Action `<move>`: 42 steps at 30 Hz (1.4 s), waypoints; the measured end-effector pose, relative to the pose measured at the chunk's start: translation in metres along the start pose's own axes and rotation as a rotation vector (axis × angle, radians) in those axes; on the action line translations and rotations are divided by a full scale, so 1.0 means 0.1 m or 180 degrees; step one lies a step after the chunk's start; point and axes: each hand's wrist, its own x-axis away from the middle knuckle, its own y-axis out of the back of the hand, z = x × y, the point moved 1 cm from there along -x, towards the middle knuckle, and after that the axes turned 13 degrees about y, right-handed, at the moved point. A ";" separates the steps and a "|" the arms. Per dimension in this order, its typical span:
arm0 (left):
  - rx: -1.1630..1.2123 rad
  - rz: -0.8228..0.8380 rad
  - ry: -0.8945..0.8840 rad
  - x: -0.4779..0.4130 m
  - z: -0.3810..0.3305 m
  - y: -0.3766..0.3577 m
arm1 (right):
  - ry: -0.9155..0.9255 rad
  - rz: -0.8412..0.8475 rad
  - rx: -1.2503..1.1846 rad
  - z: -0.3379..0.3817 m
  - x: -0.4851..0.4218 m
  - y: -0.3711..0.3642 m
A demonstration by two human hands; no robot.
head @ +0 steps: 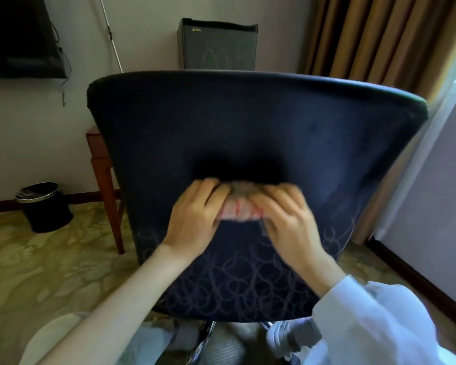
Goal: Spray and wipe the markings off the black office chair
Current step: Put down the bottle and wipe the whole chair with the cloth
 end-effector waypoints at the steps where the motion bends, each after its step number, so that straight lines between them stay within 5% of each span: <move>1: 0.0018 -0.0212 -0.0083 -0.25 -0.15 0.10 | 0.0049 -0.0185 0.0185 -0.13 -0.19 0.20; 5: 0.0094 -0.0656 -0.0307 -0.87 -0.58 0.28 | 0.0193 -0.0391 0.0625 -0.52 -0.58 0.71; 9: 0.0065 -0.0682 -0.0343 -0.60 -0.54 0.00 | 0.0190 -0.0316 0.0519 -0.52 -0.22 0.47; 21: -0.0114 0.0838 -0.0331 1.13 -0.03 -1.00 | -0.0412 0.0778 -0.0170 0.18 1.54 -0.55; 30: -0.0031 -0.0579 -0.0529 -0.51 -0.71 -0.17 | -0.0119 -0.0410 0.0330 -0.63 -0.02 0.50; 34: 0.0099 -0.0733 -0.0383 -0.75 -0.85 -0.15 | -0.0091 -0.0514 0.0657 -0.79 -0.20 0.59; 42: 0.0043 0.0229 -0.0494 0.59 -0.41 -0.97 | -0.0759 0.0183 0.0081 -0.20 1.31 -0.23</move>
